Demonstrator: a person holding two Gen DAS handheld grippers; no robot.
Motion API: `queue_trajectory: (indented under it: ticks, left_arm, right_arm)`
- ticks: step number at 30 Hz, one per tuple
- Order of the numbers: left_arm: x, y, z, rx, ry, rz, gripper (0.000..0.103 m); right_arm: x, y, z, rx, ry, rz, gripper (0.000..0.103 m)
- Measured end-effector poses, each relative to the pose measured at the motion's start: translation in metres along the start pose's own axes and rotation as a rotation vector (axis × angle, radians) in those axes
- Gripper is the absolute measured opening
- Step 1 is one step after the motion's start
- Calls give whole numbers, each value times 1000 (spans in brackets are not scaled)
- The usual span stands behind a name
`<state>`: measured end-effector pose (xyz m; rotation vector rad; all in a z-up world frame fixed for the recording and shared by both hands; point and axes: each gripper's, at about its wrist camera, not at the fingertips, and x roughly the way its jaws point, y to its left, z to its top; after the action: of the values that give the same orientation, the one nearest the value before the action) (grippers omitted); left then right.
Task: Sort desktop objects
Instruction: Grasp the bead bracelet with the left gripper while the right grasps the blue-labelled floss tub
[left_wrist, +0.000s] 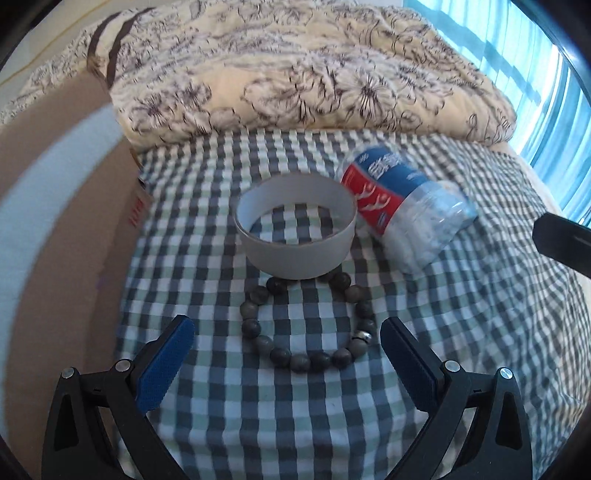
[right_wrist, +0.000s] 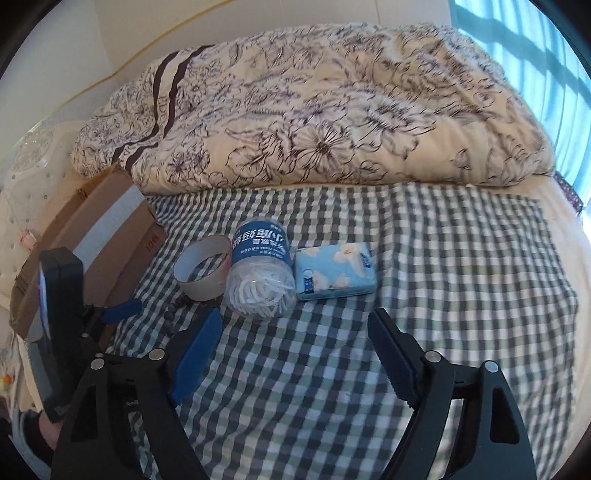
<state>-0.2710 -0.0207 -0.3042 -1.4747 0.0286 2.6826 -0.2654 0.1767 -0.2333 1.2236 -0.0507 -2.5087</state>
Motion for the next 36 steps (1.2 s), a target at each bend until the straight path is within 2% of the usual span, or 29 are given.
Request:
queue_trajectory:
  ticks: [4,9,11,14,16,18,20,21,23,24,28,30,31,34,35,36]
  left_arm:
    - [19,2,-1,-11,23,-14,103]
    - [24,-1,0,5,-6,-1,103]
    - [23,-1,-2,13,-15,-8,99]
    - [18,-3,-3,31,-39,-21,81]
    - [14,-5,-4,44,-50,-26,66]
    - [11,-7,-5,61,-47,-26,58]
    - [8,-6,-6,49,-49,-35,46]
    - [6,-4,-7,41,-52,-43,37]
    - [3,-2,-7,27,-52,-51,28]
    - [1,0,-7,19,-51,-58,24]
    - [-4,3,-10,6,-52,-74,23]
    - [-7,3,-13,9,-47,-71,23]
    - [-8,3,-14,6,-48,-73,23]
    - [-15,5,-16,-2,-53,-73,23]
    - [-18,6,-16,-9,-56,-75,21]
    - [-22,7,-16,-17,-58,-81,10]
  right_arm:
    - [17,3,0,-1,17,12,82]
    - [38,7,3,-2,36,19,82]
    - [45,11,6,-10,39,16,82]
    - [55,16,10,-29,49,0,82]
    - [62,18,14,-24,56,-7,82]
    - [68,21,18,-32,64,-14,82]
    - [75,25,20,-50,79,-29,82]
    - [79,27,21,-56,87,-31,82]
    - [87,30,21,-68,110,-39,82]
    - [91,31,20,-77,119,-48,82]
    - [93,37,15,-99,112,-75,82]
    - [91,37,12,-91,104,-77,73]
    - [90,37,12,-87,106,-66,64]
    - [87,37,11,-84,107,-62,64]
    - [85,34,10,-69,104,-53,64]
    - [82,32,9,-55,101,-45,64]
